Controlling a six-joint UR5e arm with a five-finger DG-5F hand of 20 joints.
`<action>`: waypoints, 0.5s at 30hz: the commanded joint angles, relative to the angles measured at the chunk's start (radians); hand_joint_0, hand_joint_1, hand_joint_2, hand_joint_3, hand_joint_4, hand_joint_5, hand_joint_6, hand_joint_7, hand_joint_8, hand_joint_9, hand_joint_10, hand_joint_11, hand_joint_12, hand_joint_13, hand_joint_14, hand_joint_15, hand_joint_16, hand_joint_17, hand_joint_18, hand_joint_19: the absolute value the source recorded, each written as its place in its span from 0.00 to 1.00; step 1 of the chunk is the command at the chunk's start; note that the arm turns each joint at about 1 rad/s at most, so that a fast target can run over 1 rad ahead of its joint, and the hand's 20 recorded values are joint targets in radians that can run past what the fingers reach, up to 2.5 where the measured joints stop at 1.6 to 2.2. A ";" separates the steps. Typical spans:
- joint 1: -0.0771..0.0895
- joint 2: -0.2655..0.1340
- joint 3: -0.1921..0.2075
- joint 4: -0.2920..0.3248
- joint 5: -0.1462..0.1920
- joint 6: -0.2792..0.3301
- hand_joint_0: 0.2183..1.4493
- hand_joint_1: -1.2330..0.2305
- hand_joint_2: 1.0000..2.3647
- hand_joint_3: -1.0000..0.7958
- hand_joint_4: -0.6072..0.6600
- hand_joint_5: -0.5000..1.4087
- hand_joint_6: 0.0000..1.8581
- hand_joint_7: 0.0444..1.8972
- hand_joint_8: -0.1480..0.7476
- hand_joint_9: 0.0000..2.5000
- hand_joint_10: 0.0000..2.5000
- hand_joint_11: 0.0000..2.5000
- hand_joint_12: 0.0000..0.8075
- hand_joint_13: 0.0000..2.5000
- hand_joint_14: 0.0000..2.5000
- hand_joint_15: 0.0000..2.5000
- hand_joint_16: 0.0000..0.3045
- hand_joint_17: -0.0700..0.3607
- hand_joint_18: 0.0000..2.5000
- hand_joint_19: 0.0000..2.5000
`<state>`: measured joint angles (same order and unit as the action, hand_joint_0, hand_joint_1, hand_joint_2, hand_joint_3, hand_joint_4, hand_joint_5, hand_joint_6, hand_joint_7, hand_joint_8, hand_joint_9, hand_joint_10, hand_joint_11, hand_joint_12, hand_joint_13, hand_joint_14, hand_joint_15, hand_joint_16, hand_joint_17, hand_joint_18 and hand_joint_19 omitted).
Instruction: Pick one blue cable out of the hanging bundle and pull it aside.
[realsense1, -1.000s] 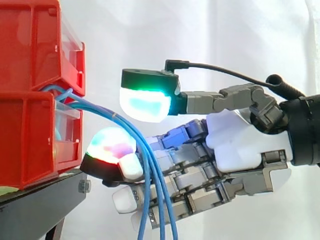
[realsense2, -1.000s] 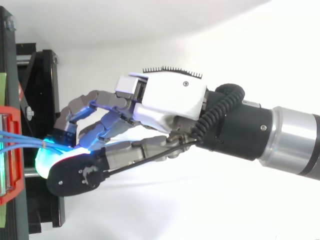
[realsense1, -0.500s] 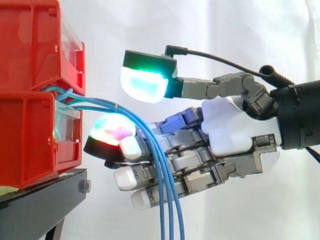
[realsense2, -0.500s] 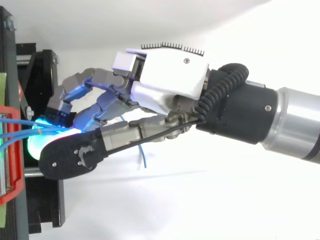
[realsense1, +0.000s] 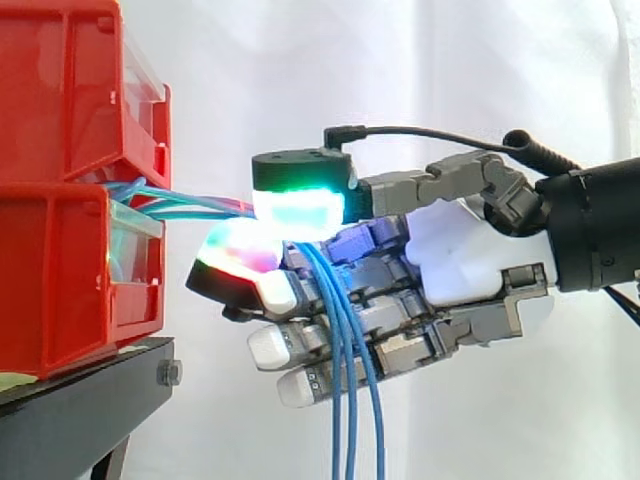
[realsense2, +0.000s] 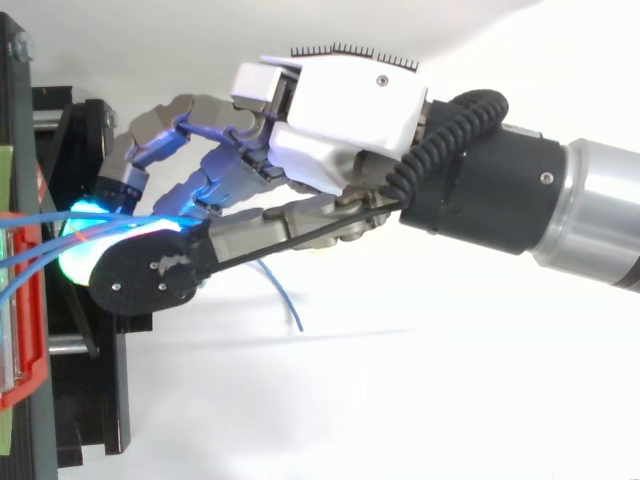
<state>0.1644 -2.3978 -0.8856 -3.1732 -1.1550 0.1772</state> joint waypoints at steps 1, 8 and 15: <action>-0.003 0.009 -0.001 -0.008 0.000 -0.013 0.36 0.29 0.01 0.43 0.53 0.17 0.52 0.33 0.48 0.36 0.01 0.23 0.39 0.33 0.01 0.16 0.12 0.35 0.21 0.10; -0.008 0.020 -0.001 -0.019 0.000 -0.024 0.28 0.43 0.00 0.30 0.57 0.18 0.50 0.33 0.49 0.40 0.01 0.23 0.41 0.34 0.01 0.16 0.12 0.35 0.22 0.12; -0.009 0.022 0.001 -0.027 0.000 -0.024 0.31 0.42 0.01 0.45 0.54 0.18 0.51 0.35 0.51 0.41 0.01 0.24 0.43 0.35 0.01 0.16 0.13 0.37 0.24 0.12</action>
<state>0.1554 -2.3775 -0.8860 -3.1982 -1.1551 0.1536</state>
